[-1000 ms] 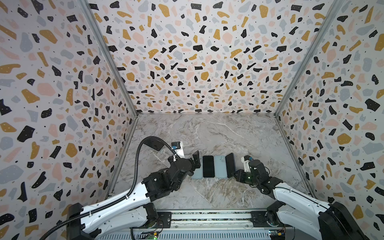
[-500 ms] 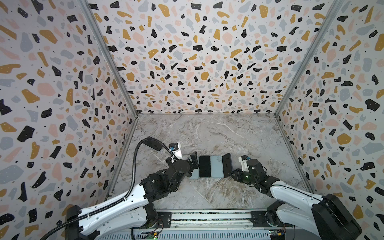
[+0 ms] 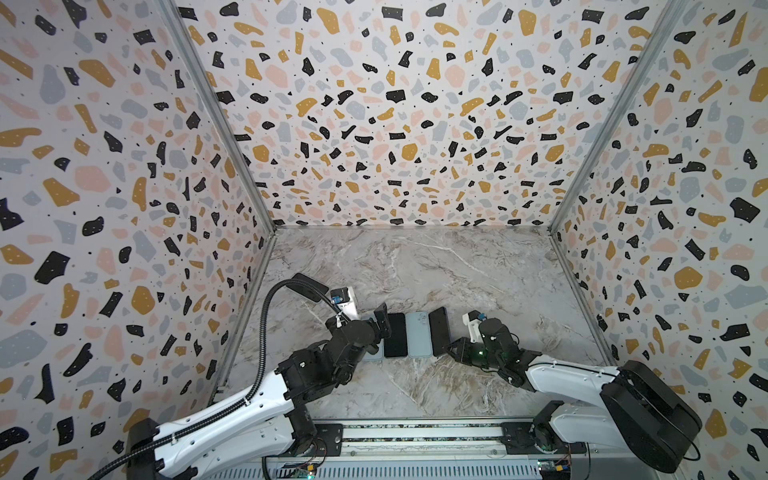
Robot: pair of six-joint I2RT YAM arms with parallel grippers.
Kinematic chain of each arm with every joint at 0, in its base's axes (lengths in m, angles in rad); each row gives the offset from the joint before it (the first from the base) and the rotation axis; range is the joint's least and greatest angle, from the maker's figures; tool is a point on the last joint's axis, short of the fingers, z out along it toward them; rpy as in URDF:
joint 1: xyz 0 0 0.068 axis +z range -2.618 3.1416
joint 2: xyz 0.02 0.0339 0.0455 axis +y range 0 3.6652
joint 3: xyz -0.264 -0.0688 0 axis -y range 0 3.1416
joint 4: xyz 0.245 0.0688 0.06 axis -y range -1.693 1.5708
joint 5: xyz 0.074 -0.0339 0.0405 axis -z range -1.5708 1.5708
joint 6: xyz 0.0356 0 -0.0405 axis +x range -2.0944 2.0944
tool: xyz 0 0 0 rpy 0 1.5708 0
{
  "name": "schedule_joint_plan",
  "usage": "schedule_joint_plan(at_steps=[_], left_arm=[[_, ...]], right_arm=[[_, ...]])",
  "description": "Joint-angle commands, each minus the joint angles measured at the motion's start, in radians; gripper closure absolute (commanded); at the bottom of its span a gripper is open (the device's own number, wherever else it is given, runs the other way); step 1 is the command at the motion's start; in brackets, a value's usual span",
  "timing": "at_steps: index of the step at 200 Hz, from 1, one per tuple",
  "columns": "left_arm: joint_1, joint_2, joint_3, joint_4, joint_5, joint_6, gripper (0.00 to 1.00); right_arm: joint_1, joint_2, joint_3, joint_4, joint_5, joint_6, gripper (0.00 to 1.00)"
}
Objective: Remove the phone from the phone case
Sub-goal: 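Lower the blue phone beside the cases with the right gripper while left hovers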
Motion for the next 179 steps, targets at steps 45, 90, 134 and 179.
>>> schedule_joint_plan(at_steps=[45, 90, 134, 179], left_arm=[[0.012, -0.034, -0.019, -0.003, -0.022, -0.011, 0.0], [0.014, -0.04, -0.02, -0.006, -0.022, -0.013, 0.0], [0.014, -0.043, -0.021, -0.008, -0.03, -0.019, 0.0], [0.015, -0.043, -0.021, -0.009, -0.03, -0.024, 0.0]], right_arm=[[0.075, 0.046, 0.057, 0.125, 0.034, 0.108, 1.0], [0.099, 0.073, 0.066, 0.136, 0.044, 0.123, 1.0], [0.1, 0.063, 0.068, 0.109, 0.047, 0.118, 0.88], [0.1, 0.066, 0.071, 0.081, 0.055, 0.11, 0.81]])
